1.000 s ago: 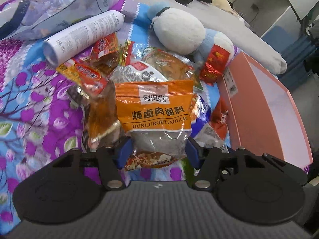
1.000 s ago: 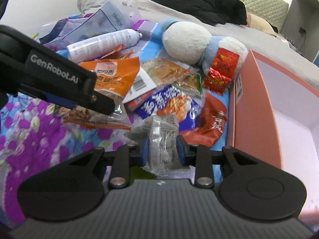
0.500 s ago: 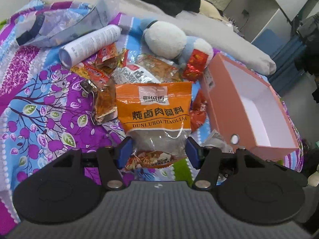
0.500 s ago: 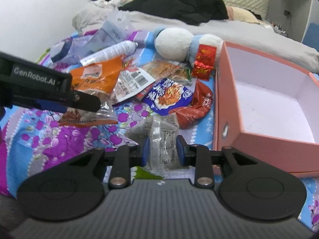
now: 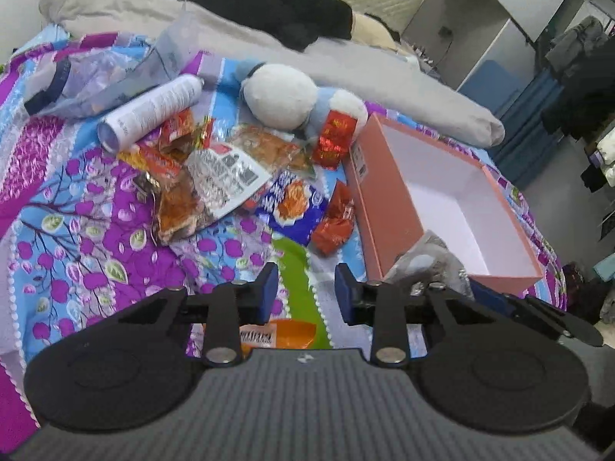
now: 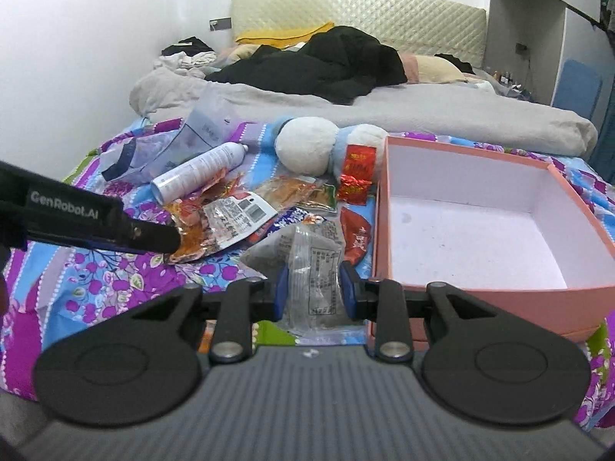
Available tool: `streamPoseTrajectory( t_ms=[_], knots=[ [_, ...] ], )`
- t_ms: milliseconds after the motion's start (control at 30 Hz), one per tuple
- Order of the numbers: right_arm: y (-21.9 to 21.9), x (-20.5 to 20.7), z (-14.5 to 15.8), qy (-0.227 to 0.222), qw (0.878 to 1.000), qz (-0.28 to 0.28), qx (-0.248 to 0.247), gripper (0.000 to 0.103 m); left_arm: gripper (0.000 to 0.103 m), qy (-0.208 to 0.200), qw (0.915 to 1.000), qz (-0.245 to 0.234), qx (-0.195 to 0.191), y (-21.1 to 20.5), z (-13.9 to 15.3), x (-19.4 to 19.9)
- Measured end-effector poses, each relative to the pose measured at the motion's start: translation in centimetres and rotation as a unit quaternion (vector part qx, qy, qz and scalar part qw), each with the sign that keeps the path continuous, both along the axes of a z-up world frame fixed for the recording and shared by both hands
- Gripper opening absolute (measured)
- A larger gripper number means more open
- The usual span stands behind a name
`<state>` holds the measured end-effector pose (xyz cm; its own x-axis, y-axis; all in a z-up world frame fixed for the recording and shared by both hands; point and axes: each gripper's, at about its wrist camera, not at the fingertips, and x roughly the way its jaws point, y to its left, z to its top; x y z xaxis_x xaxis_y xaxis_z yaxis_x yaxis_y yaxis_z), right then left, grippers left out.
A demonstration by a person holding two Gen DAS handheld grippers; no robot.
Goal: Organize snacks
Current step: 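Lift the orange bag with the left gripper while the right lifts the clear packet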
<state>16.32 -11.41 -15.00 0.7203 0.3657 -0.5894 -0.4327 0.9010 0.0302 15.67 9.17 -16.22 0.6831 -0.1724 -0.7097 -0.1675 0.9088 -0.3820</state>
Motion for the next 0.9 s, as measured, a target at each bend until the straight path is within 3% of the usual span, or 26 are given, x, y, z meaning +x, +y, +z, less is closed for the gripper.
streamPoseTrajectory(
  t_ms=[200, 400, 733, 900],
  knots=[
    [-0.8, -0.3, -2.2, 0.030, 1.000, -0.003, 0.004, 0.032, 0.037, 0.043, 0.9987, -0.001, -0.026, 0.2, -3.4, -0.1],
    [-1.4, -1.1, -4.7, 0.062, 0.998, 0.006, 0.005, 0.032, 0.039, 0.058, 0.9978, -0.006, -0.030, 0.1, -4.9, -0.7],
    [-2.3, -1.5, -7.7, 0.096, 0.995, 0.004, -0.001, 0.032, 0.072, 0.093, 0.9952, 0.010, -0.029, 0.6, -7.3, -0.8],
    [-2.6, -1.4, -8.6, 0.107, 0.994, 0.001, -0.001, 0.032, 0.079, 0.108, 0.9937, 0.013, -0.028, 0.4, -8.3, -0.6]
  ],
)
